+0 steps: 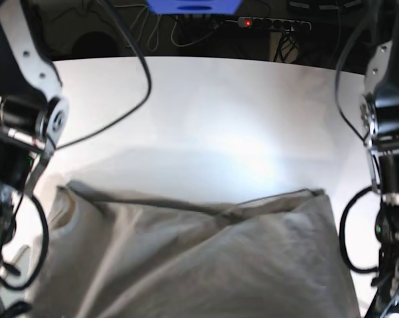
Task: Layout the t-shirt on the table in an organized manner, then fold the t-shirt properly
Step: 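Lift the held shirt edge with both grippers and swing it over the table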
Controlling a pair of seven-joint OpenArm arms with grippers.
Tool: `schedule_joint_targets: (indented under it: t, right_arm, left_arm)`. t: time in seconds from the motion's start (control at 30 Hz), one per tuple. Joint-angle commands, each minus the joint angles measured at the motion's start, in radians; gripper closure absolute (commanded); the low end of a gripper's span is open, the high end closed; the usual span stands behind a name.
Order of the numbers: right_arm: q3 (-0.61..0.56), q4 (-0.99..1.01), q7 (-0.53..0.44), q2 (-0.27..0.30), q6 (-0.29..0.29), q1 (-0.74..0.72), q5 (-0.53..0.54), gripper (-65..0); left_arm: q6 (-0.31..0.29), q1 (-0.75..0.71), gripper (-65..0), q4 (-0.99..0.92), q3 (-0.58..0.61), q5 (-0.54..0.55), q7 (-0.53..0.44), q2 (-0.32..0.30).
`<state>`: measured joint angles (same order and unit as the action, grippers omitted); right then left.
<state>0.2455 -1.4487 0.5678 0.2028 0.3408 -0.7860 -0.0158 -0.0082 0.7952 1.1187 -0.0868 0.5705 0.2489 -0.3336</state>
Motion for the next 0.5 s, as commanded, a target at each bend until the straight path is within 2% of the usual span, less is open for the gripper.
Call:
schedule_joint_targets:
  t: [0.0, 0.13, 0.17, 0.33, 0.47]
  right_arm:
    - [0.002, 0.039, -0.036, 0.024, -0.006, -0.08, -0.002, 0.0]
    - [-0.011, 0.323, -0.121, 0.037, 0.022, -0.293, -0.003, 0.0]
    - [-0.027, 0.378, -0.136, 0.059, 0.022, -0.341, -0.003, 0.0]
    - [-0.11, 0.477, -0.177, 0.083, 0.02, -0.501, -0.005, 0.0]
    - [-0.157, 0.509, -0.187, 0.094, 0.02, -0.519, -0.003, 0.0]
  left_arm:
    - [0.009, 0.085, -0.4, -0.025, 0.011, -0.005, -0.032, -0.015]
    - [0.006, 0.3, -0.4, -0.243, 0.101, -0.005, -0.035, 0.003]
    - [0.006, 0.344, -0.4, -0.286, 0.112, -0.005, -0.035, 0.008]
    - [0.006, 0.464, -0.4, -0.342, 0.123, -0.005, -0.035, 0.014]
    - [0.006, 0.514, -0.4, -0.332, 0.123, -0.005, -0.033, 0.014]
